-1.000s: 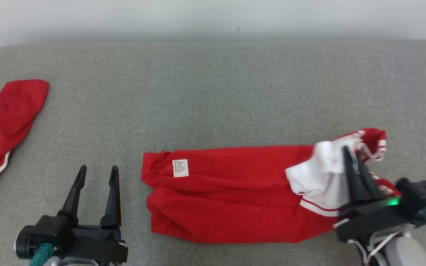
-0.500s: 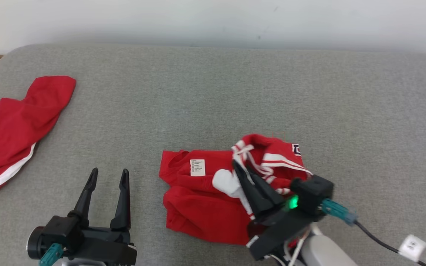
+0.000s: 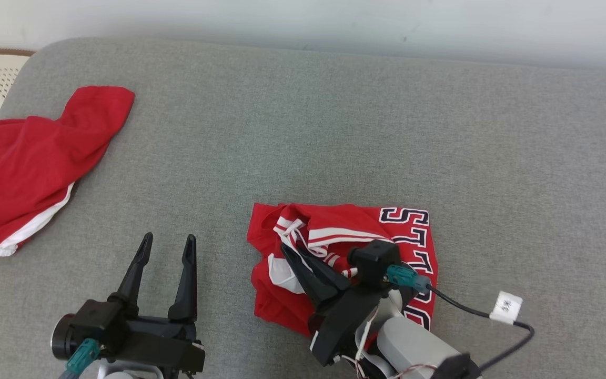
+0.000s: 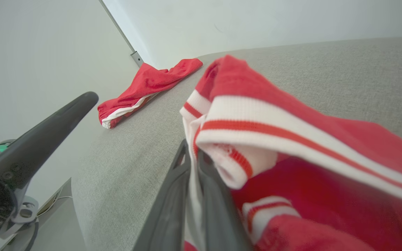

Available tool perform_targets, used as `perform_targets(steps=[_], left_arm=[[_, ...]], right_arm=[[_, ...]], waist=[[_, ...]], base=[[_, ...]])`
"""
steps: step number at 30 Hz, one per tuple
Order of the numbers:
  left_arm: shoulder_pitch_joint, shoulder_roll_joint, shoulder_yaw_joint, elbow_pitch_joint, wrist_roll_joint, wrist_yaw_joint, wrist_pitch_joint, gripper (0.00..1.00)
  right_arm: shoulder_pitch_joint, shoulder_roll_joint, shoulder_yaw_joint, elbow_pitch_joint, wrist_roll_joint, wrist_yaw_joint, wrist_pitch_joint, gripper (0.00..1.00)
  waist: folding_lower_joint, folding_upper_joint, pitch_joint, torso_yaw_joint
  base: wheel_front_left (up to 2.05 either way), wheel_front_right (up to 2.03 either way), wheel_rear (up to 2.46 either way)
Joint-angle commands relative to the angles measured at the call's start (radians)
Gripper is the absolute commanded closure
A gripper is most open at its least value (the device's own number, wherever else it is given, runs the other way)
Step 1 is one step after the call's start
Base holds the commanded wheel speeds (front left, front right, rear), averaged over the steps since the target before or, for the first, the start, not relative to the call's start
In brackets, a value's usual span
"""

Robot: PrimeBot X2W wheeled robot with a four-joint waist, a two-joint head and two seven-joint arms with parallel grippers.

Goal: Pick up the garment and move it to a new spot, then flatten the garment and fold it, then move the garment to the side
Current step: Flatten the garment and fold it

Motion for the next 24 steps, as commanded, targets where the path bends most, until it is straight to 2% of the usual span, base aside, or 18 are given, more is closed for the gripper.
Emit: perform_targets(steps=[1,2,3,10,16,19,24], left_arm=[[-0.009,-0.001,0.002,0.004,-0.002,-0.005,-0.003,0.00],[-0.009,-0.002,0.002,0.006,-0.002,-0.005,-0.003,0.00],[-0.012,-0.003,0.003,0.009,0.000,-0.005,-0.003,0.00],[-0.008,-0.004,0.015,0.012,0.008,-0.007,-0.003,0.00],[0.004,0.000,0.027,0.009,0.012,0.001,-0.003,0.00],[0.011,0.007,0.037,0.007,0.017,0.001,-0.003,0.00],[0.023,0.021,0.045,-0.002,0.029,0.011,-0.003,0.00]], right_arm=[[-0.016,0.008,0.009,0.013,0.015,-0.001,-0.007,1.00],[-0.027,0.011,0.018,0.034,0.025,-0.001,-0.012,0.87],[-0.048,0.017,0.036,0.063,0.047,-0.001,-0.023,0.00],[-0.080,0.024,0.115,0.043,0.112,-0.001,-0.048,0.00],[-0.076,-0.041,0.148,-0.096,0.101,-0.001,-0.058,0.00],[-0.037,-0.086,0.083,-0.190,0.076,-0.001,-0.065,0.00],[0.065,-0.133,-0.113,-0.344,0.019,-0.001,-0.067,0.00]], waist=[[0.0000,-0.0001,0.006,0.006],[0.0000,-0.0001,0.007,0.007],[0.0000,-0.0001,0.009,0.007],[0.0000,-0.0001,0.002,-0.004],[0.0000,-0.0001,-0.011,-0.029],[0.0000,-0.0001,-0.020,-0.045],[0.0000,-0.0001,-0.034,-0.072]], base=[[0.00,0.00,0.00],[0.00,0.00,0.00],[0.00,0.00,0.00],[0.00,0.00,0.00],[0.00,0.00,0.00],[0.00,0.00,0.00],[0.00,0.00,0.00]])
